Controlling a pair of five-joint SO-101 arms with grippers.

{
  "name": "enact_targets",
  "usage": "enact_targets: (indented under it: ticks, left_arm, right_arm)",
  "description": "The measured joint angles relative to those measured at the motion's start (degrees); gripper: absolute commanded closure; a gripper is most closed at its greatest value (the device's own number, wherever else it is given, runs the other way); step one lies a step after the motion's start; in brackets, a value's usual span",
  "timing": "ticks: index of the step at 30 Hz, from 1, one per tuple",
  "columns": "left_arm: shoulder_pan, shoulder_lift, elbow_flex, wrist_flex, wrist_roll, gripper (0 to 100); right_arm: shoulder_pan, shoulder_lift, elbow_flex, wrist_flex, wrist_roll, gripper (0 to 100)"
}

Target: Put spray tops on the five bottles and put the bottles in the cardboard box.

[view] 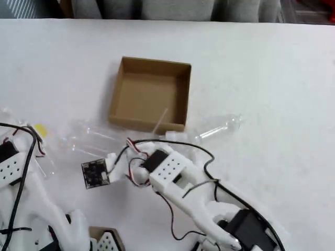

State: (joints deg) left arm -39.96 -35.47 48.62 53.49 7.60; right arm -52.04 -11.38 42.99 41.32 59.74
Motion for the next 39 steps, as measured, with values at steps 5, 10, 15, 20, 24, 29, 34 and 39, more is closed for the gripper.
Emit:
enact_targets:
  ticks: [5, 10, 15, 20, 24, 29, 34, 39]
  left_arm:
    - [0.0, 0.0, 0.0, -0.97, 0.0, 91]
    - [0.0, 0.0, 0.0, -0.97, 0.0, 91]
    - [0.0, 0.0, 0.0, -0.97, 0.0, 91]
    - [0.0, 0.0, 0.0, -0.97, 0.0, 91]
    - [0.0, 0.0, 0.0, -0.97, 0.0, 91]
    - [0.0, 0.0, 0.0, -0.97, 0.0, 91]
    - [0.79, 0.0, 0.0, -0.97, 0.0, 91]
    - [6.15, -4.75, 0.0, -0.97, 0.0, 91]
  right_arm:
    - [0.09, 6.07, -3.08, -0.09, 0.09, 80.7]
    - [0.26, 10.55, -4.84, -0.09, 2.9, 80.7]
    - [0.26, 13.27, -6.42, -0.09, 3.6, 87.6]
    - [1.23, 13.36, -7.91, -0.35, 3.87, 96.0]
    - [3.52, 12.22, -8.35, 0.26, 3.78, 98.1]
    - [7.38, 3.08, -8.35, 2.9, -2.29, 98.3]
    - [14.24, -11.52, -8.35, 3.34, -19.69, 98.3]
    - [23.38, -27.08, -8.35, 3.34, -45.98, 98.3]
